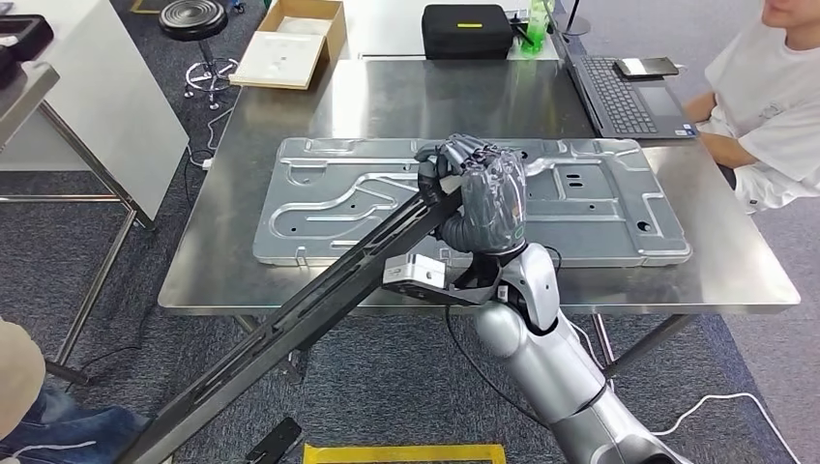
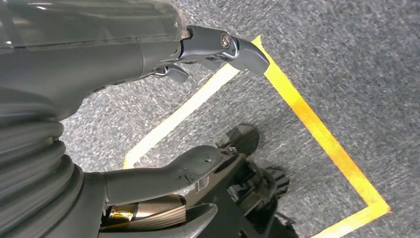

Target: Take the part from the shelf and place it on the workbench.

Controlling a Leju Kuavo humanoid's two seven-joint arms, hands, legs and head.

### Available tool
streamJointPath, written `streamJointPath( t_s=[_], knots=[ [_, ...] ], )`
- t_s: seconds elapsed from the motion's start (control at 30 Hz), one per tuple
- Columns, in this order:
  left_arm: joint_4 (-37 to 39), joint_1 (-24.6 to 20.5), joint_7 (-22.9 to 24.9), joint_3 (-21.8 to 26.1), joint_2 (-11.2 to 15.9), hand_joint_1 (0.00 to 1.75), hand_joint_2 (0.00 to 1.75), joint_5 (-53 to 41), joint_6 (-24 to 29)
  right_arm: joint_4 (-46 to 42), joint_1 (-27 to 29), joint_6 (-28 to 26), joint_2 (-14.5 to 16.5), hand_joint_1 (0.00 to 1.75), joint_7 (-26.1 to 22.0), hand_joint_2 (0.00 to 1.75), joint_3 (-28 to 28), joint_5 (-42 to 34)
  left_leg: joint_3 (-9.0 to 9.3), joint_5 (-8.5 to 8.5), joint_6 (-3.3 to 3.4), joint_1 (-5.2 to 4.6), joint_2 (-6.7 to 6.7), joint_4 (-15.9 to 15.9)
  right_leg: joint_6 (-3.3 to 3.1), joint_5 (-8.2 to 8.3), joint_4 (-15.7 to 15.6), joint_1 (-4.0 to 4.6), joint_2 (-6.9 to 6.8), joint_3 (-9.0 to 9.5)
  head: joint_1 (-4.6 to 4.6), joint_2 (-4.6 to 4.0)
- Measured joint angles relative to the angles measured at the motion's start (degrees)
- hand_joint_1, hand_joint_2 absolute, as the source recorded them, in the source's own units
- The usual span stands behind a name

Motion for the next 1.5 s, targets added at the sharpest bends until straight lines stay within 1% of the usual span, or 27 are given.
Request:
streamJointPath(
  t_s=[0.07,0.13,0.17,0.2,0.23,0.33,0.4,0.47,0.53,0.57,0.63,0.7,0.73,0.77,0.8,0.87,0.9,1.03,1.1,1.17,1.2,1.23,1.27,1.33,1.37,1.43,1.5],
  knots=[
    [0.00,-0.08,0.07,0.00,0.00,0.00,1.75,-0.18,-0.51,0.23,-0.05,-0.04,-0.01,1.75,-0.44,1.75,-0.62,-0.23,0.17,0.32,0.67,0.23,0.03,-0.45,0.40,-2.44,3.85,-0.01,0.29,-1.78,0.01,0.00],
    [0.00,-0.11,0.06,0.00,0.02,0.00,1.75,-0.26,-0.91,0.55,0.10,-0.10,-0.01,1.75,-0.75,1.75,-1.10,-0.30,0.12,0.34,0.99,0.12,0.01,-0.44,0.57,-5.76,10.92,-0.06,0.54,-5.20,0.00,0.00],
    [0.00,-0.08,0.07,0.00,0.02,0.00,1.75,-0.30,-1.07,0.73,0.27,-0.11,-0.01,1.75,-0.84,1.75,-1.26,-0.28,0.10,0.32,1.03,0.08,-0.02,-0.40,0.64,-6.55,13.71,-0.10,0.60,-6.62,0.01,0.00],
    [0.00,-0.04,0.07,0.00,0.03,0.00,1.75,-0.34,-1.19,0.92,0.40,-0.12,-0.01,1.75,-0.90,1.75,-1.35,-0.26,0.08,0.29,1.03,0.06,-0.07,-0.33,0.67,-6.33,14.77,-0.14,0.64,-7.26,0.00,0.00],
    [0.00,-0.01,0.07,-0.01,0.03,0.00,1.75,-0.36,-1.28,1.08,0.48,-0.12,-0.01,1.75,-0.97,1.75,-1.42,-0.23,0.08,0.25,1.02,0.06,-0.14,-0.23,0.66,-5.05,13.63,-0.20,0.64,-6.81,0.01,0.00],
    [0.00,-0.03,0.05,-0.03,0.01,0.00,1.75,-0.38,-1.41,1.26,0.42,-0.14,0.03,1.75,-1.15,1.75,-1.50,-0.17,-0.01,-0.06,0.66,-0.03,-0.34,0.27,0.32,-0.07,3.30,-0.24,0.73,-1.90,0.00,0.00],
    [0.00,-0.04,0.03,-0.04,0.00,0.00,1.75,-0.38,-1.44,1.26,0.38,-0.20,0.11,1.75,-1.22,1.75,-1.56,-0.16,-0.23,-0.17,0.12,-0.16,-0.40,0.50,-0.04,0.62,0.00,-0.06,0.82,-0.42,-0.01,0.00],
    [0.00,0.00,0.03,-0.04,0.02,0.00,1.75,-0.37,-1.46,1.26,0.42,-0.27,0.15,1.75,-1.28,1.75,-1.63,-0.16,-0.30,-0.15,-0.52,-0.10,-0.40,0.46,-0.62,0.83,-0.32,0.07,0.82,-0.32,-0.01,0.00],
    [0.00,0.05,0.04,-0.04,0.04,0.00,1.75,-0.35,-1.48,1.26,0.43,-0.37,0.22,1.75,-1.33,1.75,-1.68,-0.16,-0.77,-1.18,-1.13,0.08,-0.26,1.72,-1.31,1.12,-0.79,-0.03,0.73,-0.05,-0.02,0.00],
    [0.00,0.07,0.03,-0.04,0.05,0.00,1.75,-0.35,-1.48,1.26,0.45,-0.47,0.26,1.75,-1.35,1.75,-1.70,-0.16,-1.64,-2.50,-1.38,0.17,-0.18,3.80,-1.58,1.23,-1.00,-0.14,0.65,0.08,-0.02,0.00],
    [0.01,0.21,-0.03,-0.04,0.04,0.00,1.75,-0.33,-1.47,1.28,0.65,-0.86,0.32,1.75,-1.35,1.75,-1.80,-0.19,-4.77,-5.97,-1.79,0.34,-0.09,10.77,-1.85,1.22,-1.06,-0.11,0.51,0.11,-0.03,0.00],
    [0.02,0.51,-0.11,-0.04,0.03,0.00,1.75,-0.28,-1.46,1.36,0.98,-1.27,0.32,1.75,-1.34,1.75,-2.02,-0.27,-7.16,-7.35,-2.05,0.46,-0.08,15.76,-1.90,1.18,-1.03,-0.05,0.45,0.11,-0.02,0.00],
    [0.02,0.64,-0.13,-0.04,0.03,0.00,1.75,-0.25,-1.45,1.39,1.09,-1.39,0.32,1.75,-1.34,1.75,-2.16,-0.31,-6.99,-6.51,-2.09,0.49,-0.06,15.37,-1.89,1.16,-1.01,-0.05,0.45,0.12,-0.02,0.00],
    [0.01,0.69,-0.14,-0.04,0.04,0.00,1.75,-0.22,-1.44,1.42,1.14,-1.44,0.32,1.75,-1.34,1.75,-2.28,-0.31,-5.78,-4.82,-2.03,0.50,-0.04,12.84,-1.85,1.13,-0.97,-0.06,0.47,0.15,-0.02,0.00],
    [0.01,0.68,-0.15,-0.04,0.04,0.00,1.75,-0.20,-1.44,1.44,1.15,-1.49,0.33,1.75,-1.34,1.75,-2.39,-0.31,-3.87,-2.85,-1.90,0.51,0.04,8.92,-1.76,1.07,-0.92,-0.07,0.47,0.18,-0.02,0.00],
    [0.00,0.57,-0.18,-0.04,0.05,0.00,1.75,-0.18,-1.43,1.43,1.14,-1.57,0.34,1.75,-1.34,1.75,-2.55,-0.31,-0.62,-0.70,-1.45,0.28,0.13,2.32,-1.33,0.95,-0.75,0.11,0.50,0.11,-0.02,0.00],
    [0.00,0.55,-0.19,-0.04,0.05,0.00,1.75,-0.18,-1.43,1.43,1.14,-1.61,0.34,1.75,-1.34,1.75,-2.59,-0.31,0.09,-0.48,-1.21,0.12,0.13,0.78,-1.04,0.94,-0.72,0.17,0.51,0.05,-0.01,0.00],
    [0.00,0.62,-0.21,-0.04,0.04,0.00,1.75,-0.18,-1.43,1.42,1.13,-1.69,0.34,1.75,-1.34,1.75,-2.69,-0.31,0.39,-0.18,0.17,0.05,0.01,-0.13,0.20,0.33,-0.04,0.03,0.55,-0.26,0.01,0.00],
    [0.00,0.54,-0.22,-0.04,0.04,0.00,1.75,-0.18,-1.43,1.42,1.16,-1.73,0.33,1.75,-1.34,1.75,-2.81,-0.31,0.55,0.05,0.86,0.14,0.04,-0.49,0.51,-2.52,4.73,-0.06,0.69,-2.44,0.01,0.00],
    [0.00,0.57,-0.22,-0.03,0.05,0.00,1.75,-0.18,-1.43,1.46,1.37,-1.76,0.28,1.75,-1.34,1.75,-2.91,-0.32,0.50,0.03,1.21,-0.01,0.03,-0.46,0.63,-5.74,12.13,-0.06,0.76,-6.09,0.01,0.00],
    [0.00,0.62,-0.22,-0.03,0.05,0.00,1.75,-0.18,-1.43,1.51,1.51,-1.76,0.26,1.75,-1.34,1.75,-2.93,-0.33,0.49,0.01,1.25,-0.07,0.02,-0.41,0.66,-6.27,14.54,-0.08,0.77,-7.35,0.01,0.00],
    [0.00,0.66,-0.22,-0.03,0.05,0.00,1.75,-0.18,-1.43,1.57,1.61,-1.76,0.24,1.75,-1.34,1.75,-2.94,-0.33,0.48,-0.03,1.27,-0.11,-0.01,-0.32,0.64,-5.71,14.98,-0.09,0.77,-7.66,0.01,0.00],
    [0.00,0.67,-0.22,-0.03,0.05,0.00,1.75,-0.18,-1.43,1.61,1.65,-1.76,0.24,1.75,-1.34,1.75,-2.94,-0.33,0.48,-0.09,1.24,-0.14,-0.06,-0.20,0.56,-4.17,13.20,-0.10,0.77,-6.87,0.01,0.00],
    [0.00,0.63,-0.23,-0.04,0.03,0.00,1.75,-0.18,-1.43,1.64,1.59,-1.79,0.23,1.75,-1.34,1.75,-2.96,-0.33,0.45,-0.30,1.01,-0.21,-0.17,0.10,0.21,-0.48,5.95,-0.05,0.79,-3.35,0.01,0.00],
    [0.00,0.61,-0.24,-0.04,0.02,0.00,1.75,-0.18,-1.43,1.64,1.54,-1.81,0.25,1.75,-1.34,1.75,-2.96,-0.33,0.35,-0.41,0.81,-0.31,-0.22,0.29,0.02,0.64,2.68,0.03,0.82,-1.80,0.01,0.00],
    [0.00,0.59,-0.29,-0.04,0.01,0.00,1.75,-0.18,-1.43,1.65,1.49,-1.88,0.27,1.75,-1.34,1.75,-3.00,-0.33,0.09,-0.51,0.34,-0.44,-0.22,0.49,-0.34,0.99,-0.16,0.23,0.89,-0.60,0.00,0.00],
    [0.00,0.57,-0.33,-0.04,0.01,0.00,1.75,-0.18,-1.44,1.66,1.49,-1.94,0.28,1.75,-1.34,1.75,-3.07,-0.34,0.05,-0.56,-0.21,-0.38,-0.19,0.45,-0.74,1.08,-0.45,0.30,0.97,-0.56,-0.01,0.00]
  ],
)
